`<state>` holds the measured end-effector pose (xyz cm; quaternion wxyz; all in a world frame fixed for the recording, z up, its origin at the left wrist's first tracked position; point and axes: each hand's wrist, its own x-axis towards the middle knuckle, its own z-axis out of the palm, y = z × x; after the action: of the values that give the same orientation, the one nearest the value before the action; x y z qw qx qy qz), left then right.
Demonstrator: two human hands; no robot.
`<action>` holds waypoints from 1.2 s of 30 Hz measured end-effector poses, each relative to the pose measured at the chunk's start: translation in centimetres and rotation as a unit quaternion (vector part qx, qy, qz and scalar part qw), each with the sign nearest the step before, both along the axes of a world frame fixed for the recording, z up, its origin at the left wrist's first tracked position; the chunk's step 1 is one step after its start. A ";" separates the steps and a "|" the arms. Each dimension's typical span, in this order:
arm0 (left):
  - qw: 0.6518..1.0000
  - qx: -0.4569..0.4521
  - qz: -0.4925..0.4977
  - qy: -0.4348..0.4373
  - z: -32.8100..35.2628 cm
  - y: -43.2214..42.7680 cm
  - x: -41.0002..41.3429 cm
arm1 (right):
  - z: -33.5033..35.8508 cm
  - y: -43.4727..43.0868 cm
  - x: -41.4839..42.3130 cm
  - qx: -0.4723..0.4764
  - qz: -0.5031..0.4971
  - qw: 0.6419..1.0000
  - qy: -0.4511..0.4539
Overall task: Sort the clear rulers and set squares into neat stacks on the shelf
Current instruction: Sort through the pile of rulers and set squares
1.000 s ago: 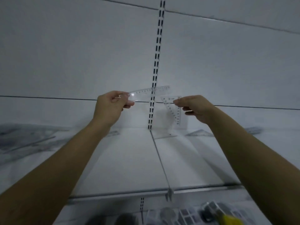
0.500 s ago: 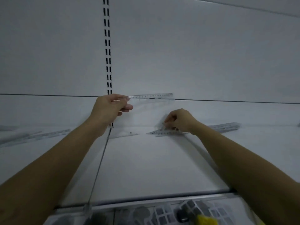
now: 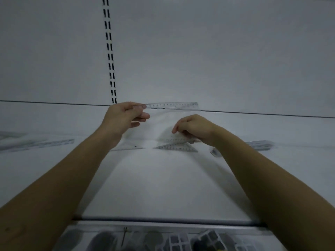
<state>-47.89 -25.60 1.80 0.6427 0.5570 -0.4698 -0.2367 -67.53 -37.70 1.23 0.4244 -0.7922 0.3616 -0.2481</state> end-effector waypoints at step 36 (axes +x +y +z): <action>0.996 0.014 -0.051 0.065 -1.6 -1.0 -3.9 | 2.4 1.1 -3.9 -0.299 -0.023 0.883 0.362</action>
<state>-51.82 -26.62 0.23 0.6511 0.5243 -0.4519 -0.3114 -71.40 -36.59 3.67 0.0015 -0.9076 0.4168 -0.0502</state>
